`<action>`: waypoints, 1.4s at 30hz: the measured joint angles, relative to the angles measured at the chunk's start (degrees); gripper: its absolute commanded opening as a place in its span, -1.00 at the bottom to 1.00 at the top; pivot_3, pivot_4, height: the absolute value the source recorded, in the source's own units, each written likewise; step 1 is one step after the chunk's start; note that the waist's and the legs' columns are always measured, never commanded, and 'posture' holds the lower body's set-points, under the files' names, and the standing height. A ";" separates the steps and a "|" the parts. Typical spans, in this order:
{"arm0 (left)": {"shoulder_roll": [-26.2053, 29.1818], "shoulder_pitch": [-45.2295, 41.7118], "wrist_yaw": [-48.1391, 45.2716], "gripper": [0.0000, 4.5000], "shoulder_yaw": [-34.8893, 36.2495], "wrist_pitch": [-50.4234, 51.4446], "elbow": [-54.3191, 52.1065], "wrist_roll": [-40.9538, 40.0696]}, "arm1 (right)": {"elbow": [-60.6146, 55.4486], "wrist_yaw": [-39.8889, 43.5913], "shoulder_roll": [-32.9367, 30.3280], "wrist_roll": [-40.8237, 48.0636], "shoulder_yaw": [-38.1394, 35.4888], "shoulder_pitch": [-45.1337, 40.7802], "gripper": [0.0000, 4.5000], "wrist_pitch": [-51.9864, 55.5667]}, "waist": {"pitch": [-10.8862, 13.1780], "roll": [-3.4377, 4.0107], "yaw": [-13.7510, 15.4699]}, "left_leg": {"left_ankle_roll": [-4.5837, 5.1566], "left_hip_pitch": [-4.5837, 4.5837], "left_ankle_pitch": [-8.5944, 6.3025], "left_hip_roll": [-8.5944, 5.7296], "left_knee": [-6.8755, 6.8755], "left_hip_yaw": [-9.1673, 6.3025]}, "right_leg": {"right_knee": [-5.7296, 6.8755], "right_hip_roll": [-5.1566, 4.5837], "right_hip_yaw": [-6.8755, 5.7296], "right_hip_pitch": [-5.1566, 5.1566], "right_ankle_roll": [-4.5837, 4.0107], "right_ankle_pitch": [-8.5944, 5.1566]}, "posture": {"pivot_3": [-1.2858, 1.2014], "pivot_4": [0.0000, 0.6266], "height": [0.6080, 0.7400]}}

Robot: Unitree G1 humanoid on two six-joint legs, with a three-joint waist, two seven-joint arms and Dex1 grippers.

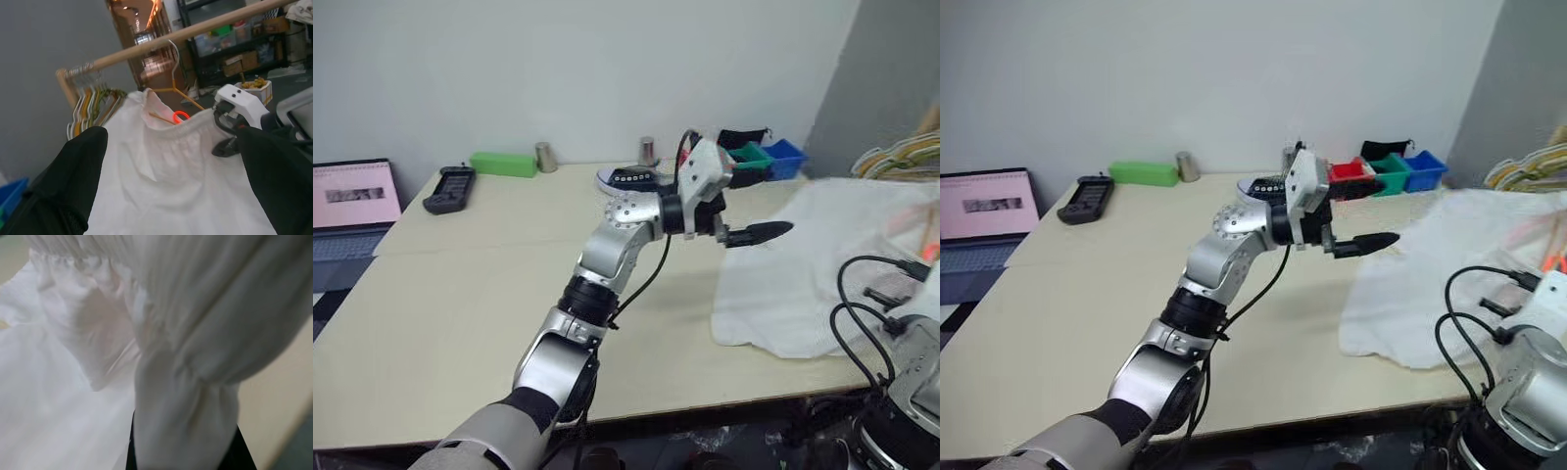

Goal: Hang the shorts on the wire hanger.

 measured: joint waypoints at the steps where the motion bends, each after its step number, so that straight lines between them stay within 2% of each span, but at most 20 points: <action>1: -1.30 -0.74 0.57 0.98 -0.02 -0.74 1.42 -0.02 | -0.19 -0.76 -0.36 -0.56 -0.52 -0.58 -1.00 0.94 | -0.06 0.12 -0.51 | 0.00 0.02 0.00 0.00 -0.02 0.00 | 0.00 0.03 0.06 0.00 -0.01 -0.03 | 0.07 -1.00 1.00; 3: -2.94 -1.91 0.81 0.98 -0.10 -1.49 3.16 -0.03 | -0.21 -1.63 -1.15 -1.67 -1.14 -2.00 -1.00 1.79 | -0.12 0.27 -1.59 | 0.01 0.05 -0.01 -0.02 -0.15 -0.07 | -0.02 0.12 0.16 -0.01 -0.01 -0.09 | 0.06 -1.00 1.00; 8: -4.43 -4.43 1.15 0.98 -0.06 -3.43 6.34 -0.03 | 2.65 -3.86 -5.87 -3.27 -3.64 -3.88 -1.00 -0.59 | -0.20 0.52 -1.95 | 0.02 0.14 -0.01 -0.10 -0.33 -0.20 | -0.10 0.40 0.38 -0.02 0.02 -0.14 | 0.06 -1.00 1.00; 14: -7.13 -5.94 0.88 0.98 -0.17 -5.64 9.90 -0.01 | 15.47 -6.95 -11.29 -3.92 -7.58 -9.12 -1.00 -9.02 | -0.19 0.52 -1.91 | 0.02 0.14 -0.01 -0.16 -0.36 -0.13 | -0.14 0.39 0.49 -0.02 0.08 -0.16 | 0.08 -1.00 1.00; 22: -7.51 -7.70 1.59 0.98 -0.19 -5.90 10.66 -0.01 | 27.92 -10.82 -15.78 -2.39 -12.70 -17.50 -1.00 -16.68 | -0.18 0.57 -1.85 | 0.02 0.31 0.00 -0.36 -0.77 -0.02 | -0.19 0.24 0.69 -0.04 0.13 -0.20 | 0.09 -1.00 1.00; 32: -7.31 -7.68 1.71 0.98 -0.23 -5.89 10.63 0.53 | 36.61 -14.06 -15.93 2.87 -20.67 -23.24 -1.00 -18.31 | -0.20 0.66 -1.77 | 0.04 0.34 0.02 -0.37 -0.82 0.00 | -0.18 0.22 0.76 -0.04 0.15 -0.21 | 0.11 -1.00 1.00; 42: -7.16 -7.68 1.79 0.98 -0.24 -6.02 10.58 1.20 | 43.01 -15.05 -19.98 5.57 -22.45 -21.90 -1.00 -20.89 | -0.19 0.63 -1.76 | 0.05 0.34 0.02 -0.44 -0.83 0.01 | -0.18 0.15 0.81 -0.04 0.19 -0.23 | 0.12 -1.00 1.00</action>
